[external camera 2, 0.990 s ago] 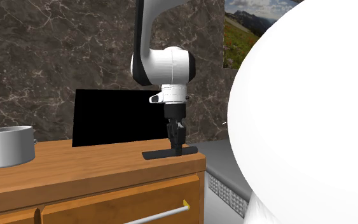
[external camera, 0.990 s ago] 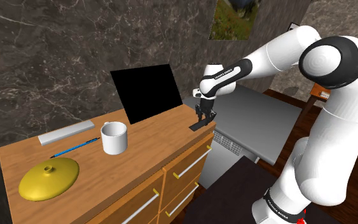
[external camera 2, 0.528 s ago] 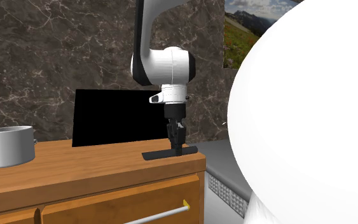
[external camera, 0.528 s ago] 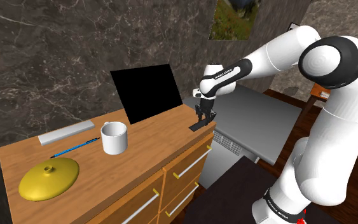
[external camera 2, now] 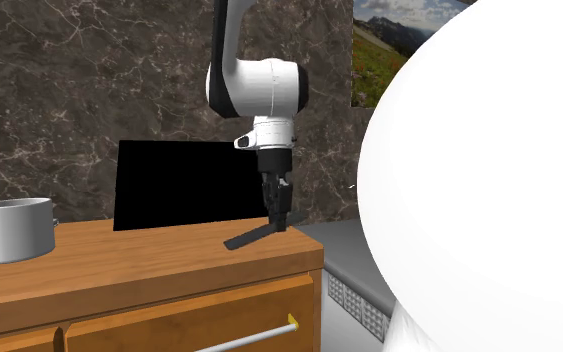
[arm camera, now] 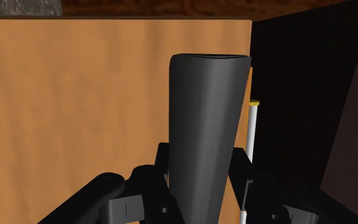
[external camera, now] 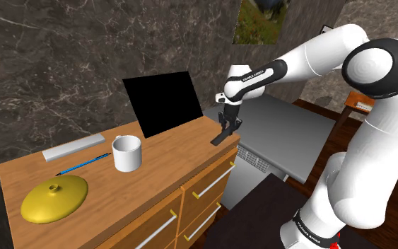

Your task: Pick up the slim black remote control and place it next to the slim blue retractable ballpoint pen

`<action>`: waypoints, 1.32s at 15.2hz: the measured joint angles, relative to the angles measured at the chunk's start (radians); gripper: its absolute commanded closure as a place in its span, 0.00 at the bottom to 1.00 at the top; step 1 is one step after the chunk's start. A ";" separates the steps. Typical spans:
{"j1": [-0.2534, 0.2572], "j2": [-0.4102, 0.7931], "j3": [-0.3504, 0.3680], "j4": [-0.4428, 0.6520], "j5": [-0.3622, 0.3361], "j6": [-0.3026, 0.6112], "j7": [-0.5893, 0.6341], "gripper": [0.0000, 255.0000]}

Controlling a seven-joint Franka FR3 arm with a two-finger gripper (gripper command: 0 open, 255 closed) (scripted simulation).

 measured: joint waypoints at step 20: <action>0.113 -0.117 0.123 0.033 -0.031 -0.144 0.251 1.00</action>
